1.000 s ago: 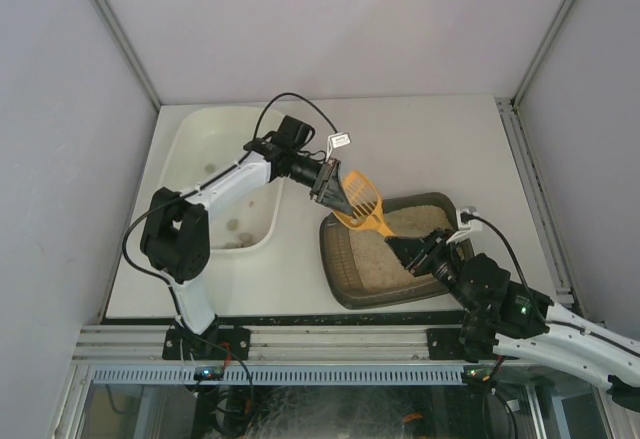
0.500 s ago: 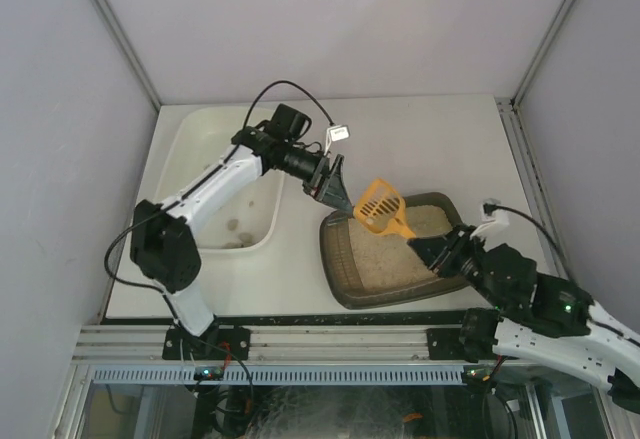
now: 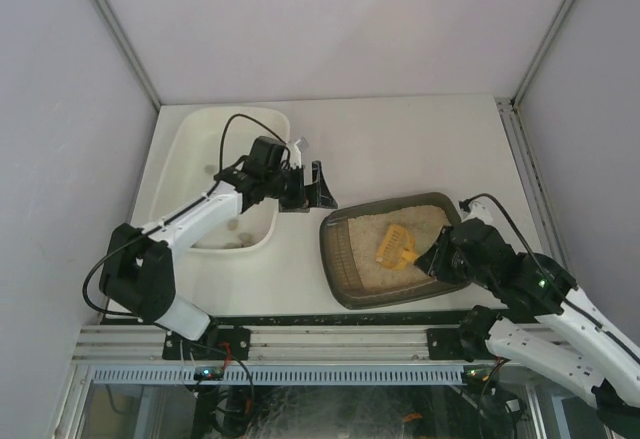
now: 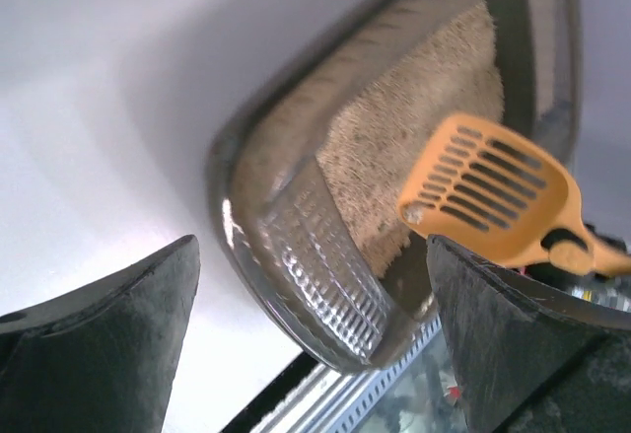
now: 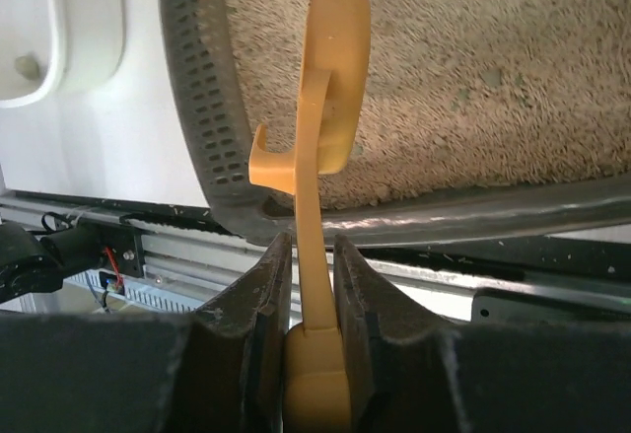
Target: Clean the litter box
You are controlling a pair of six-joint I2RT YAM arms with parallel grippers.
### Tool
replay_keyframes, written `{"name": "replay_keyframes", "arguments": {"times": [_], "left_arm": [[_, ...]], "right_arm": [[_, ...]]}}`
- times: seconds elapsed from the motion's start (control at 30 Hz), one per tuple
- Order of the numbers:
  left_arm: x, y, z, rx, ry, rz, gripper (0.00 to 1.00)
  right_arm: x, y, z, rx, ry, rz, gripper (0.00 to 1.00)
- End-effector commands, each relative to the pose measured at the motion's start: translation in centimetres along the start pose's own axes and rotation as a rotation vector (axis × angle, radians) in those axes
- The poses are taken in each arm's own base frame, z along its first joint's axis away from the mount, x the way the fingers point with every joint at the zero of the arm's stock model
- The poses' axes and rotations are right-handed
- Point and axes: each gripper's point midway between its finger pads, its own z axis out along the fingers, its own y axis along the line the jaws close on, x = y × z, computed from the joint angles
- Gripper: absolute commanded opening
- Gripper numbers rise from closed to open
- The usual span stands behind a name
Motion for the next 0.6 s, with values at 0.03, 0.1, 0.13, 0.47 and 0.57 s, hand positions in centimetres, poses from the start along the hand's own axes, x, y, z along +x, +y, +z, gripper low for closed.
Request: {"name": "replay_keyframes", "arguments": {"times": [0.03, 0.1, 0.13, 0.47, 0.57], "left_arm": [[-3.6, 2.4, 1.4, -0.086, -0.212, -0.087, 1.00], [-4.1, 2.3, 2.0, -0.055, -0.252, -0.107, 1.00], [-4.3, 2.3, 2.2, -0.046, -0.261, -0.111, 1.00], [-4.6, 1.7, 3.6, 0.009, -0.221, -0.091, 1.00], [-4.4, 0.3, 3.6, 0.071, -0.175, -0.032, 1.00]], "right_arm": [[1.9, -0.3, 0.4, -0.054, 0.064, 0.099, 0.00], [2.6, 0.0, 1.1, -0.085, 0.077, 0.135, 0.00], [2.9, 0.0, 1.5, -0.091, 0.087, 0.144, 0.00], [2.6, -0.7, 3.2, -0.089, 0.119, 0.136, 0.00], [2.3, -1.1, 4.3, -0.111, 0.132, 0.170, 0.00]]}}
